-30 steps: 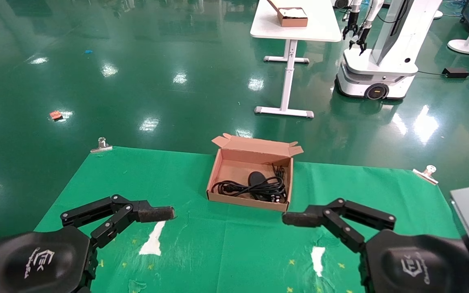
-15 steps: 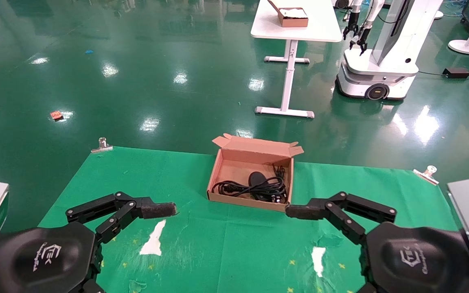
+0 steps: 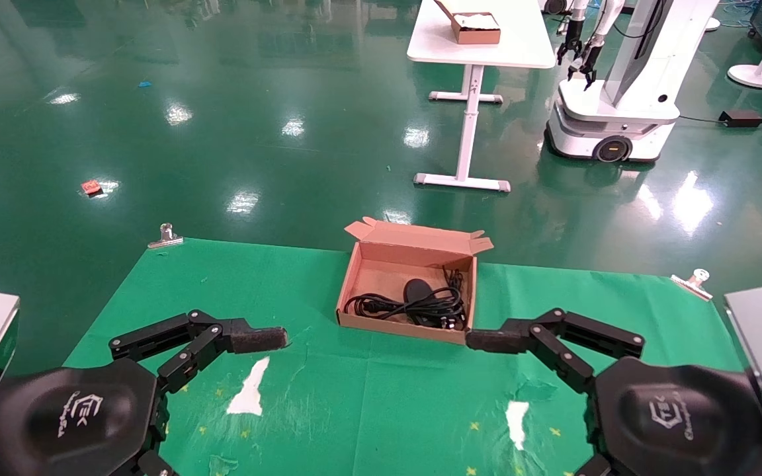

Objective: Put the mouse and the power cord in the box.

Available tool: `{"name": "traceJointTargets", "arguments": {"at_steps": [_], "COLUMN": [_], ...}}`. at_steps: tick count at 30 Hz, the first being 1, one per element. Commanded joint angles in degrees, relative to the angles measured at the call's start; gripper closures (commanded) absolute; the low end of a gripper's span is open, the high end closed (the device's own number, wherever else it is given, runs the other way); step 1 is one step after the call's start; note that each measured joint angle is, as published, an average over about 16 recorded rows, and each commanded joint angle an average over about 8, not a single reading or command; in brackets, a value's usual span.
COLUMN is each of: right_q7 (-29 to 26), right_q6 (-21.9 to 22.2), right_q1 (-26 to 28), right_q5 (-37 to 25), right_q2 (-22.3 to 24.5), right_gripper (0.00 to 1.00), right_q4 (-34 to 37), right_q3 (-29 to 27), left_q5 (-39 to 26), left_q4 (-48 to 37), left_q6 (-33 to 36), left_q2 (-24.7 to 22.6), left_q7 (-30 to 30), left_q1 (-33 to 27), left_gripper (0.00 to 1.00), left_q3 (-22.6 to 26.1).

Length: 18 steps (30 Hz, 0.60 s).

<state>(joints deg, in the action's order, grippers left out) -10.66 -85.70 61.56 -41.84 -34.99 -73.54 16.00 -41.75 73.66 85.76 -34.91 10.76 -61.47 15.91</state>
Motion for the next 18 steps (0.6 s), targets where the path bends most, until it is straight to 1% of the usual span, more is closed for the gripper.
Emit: {"name": "traceJointTargets", "arguments": {"at_steps": [1,18], "right_q7": [0.0,0.1], "right_q6": [0.0,0.0], "right_q1": [0.0,0.1], "right_q5": [0.0,-0.1], "right_q2": [0.0,-0.1], "right_gripper": [0.0,0.0], "right_q4": [0.0,0.1], "right_q3": [0.0,0.1], "left_q5": [0.0,-0.1], "left_q4": [0.0,-0.1], "left_q6": [0.0,-0.1], "left_q2": [0.0,-0.1], "left_q7": [0.0,0.0], "left_q1": [0.0,-0.1], "left_gripper": [0.0,0.0], "left_q3": [0.0,0.1]}}
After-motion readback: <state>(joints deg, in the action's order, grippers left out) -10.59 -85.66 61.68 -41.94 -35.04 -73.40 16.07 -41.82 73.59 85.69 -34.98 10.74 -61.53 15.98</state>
